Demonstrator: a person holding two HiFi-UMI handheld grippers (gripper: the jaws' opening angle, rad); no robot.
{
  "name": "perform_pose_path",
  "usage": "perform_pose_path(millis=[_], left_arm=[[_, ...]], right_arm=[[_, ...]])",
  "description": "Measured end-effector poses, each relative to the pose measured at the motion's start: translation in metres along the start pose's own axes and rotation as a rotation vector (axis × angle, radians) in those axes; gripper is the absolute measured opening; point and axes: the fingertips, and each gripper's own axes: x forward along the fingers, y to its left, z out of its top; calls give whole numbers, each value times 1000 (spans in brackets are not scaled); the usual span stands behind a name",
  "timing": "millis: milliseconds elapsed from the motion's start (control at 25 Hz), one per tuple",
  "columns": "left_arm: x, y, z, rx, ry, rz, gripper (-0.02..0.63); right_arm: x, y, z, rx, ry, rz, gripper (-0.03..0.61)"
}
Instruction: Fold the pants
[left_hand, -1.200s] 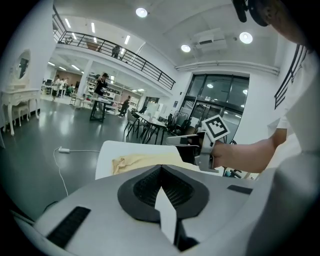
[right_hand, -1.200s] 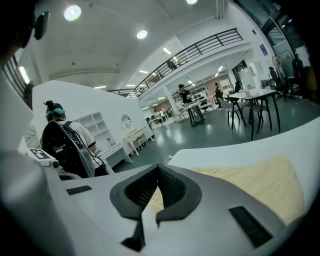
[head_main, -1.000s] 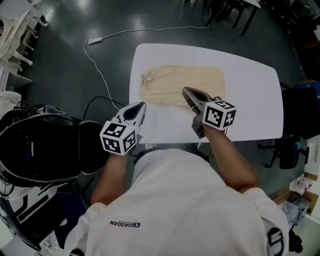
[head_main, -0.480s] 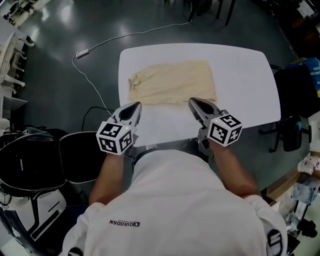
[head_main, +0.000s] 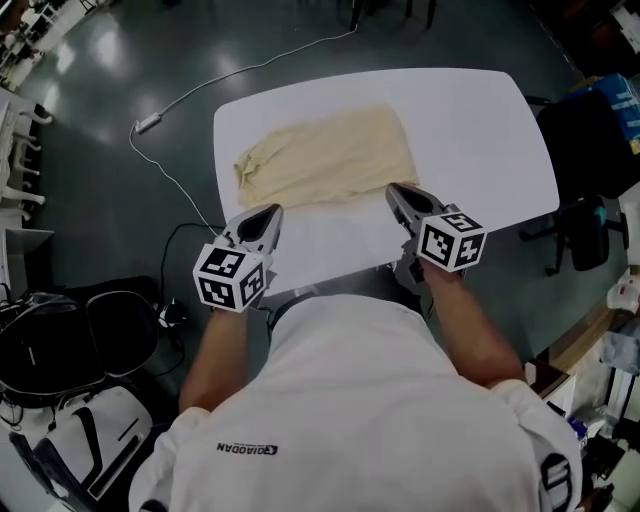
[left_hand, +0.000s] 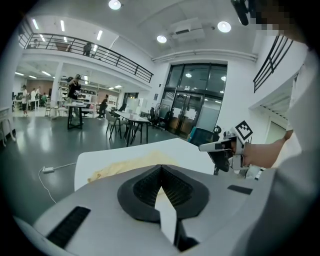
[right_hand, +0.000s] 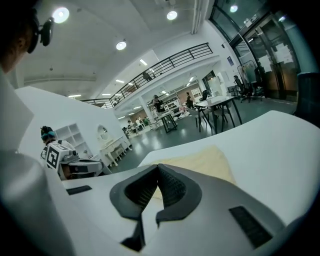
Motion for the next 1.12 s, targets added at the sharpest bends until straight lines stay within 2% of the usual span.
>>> perform_pose_path(millis=[280, 440, 600, 760, 1120], left_arm=[[22, -10, -2, -23, 20, 52, 23], [40, -8, -8, -32, 48, 105, 23], [49, -11, -10, -58, 74, 134, 23], [58, -12, -10, -64, 104, 160, 23], [60, -11, -10, -97, 131, 232, 23]], right_arm=[[3, -91, 3, -31, 27, -150, 18], [18, -149, -4, -10, 71, -201, 20], [38, -190, -13, 35, 128, -203, 45], [69, -226, -21, 36, 202, -207, 80], [131, -267, -36, 160, 281, -168, 177]])
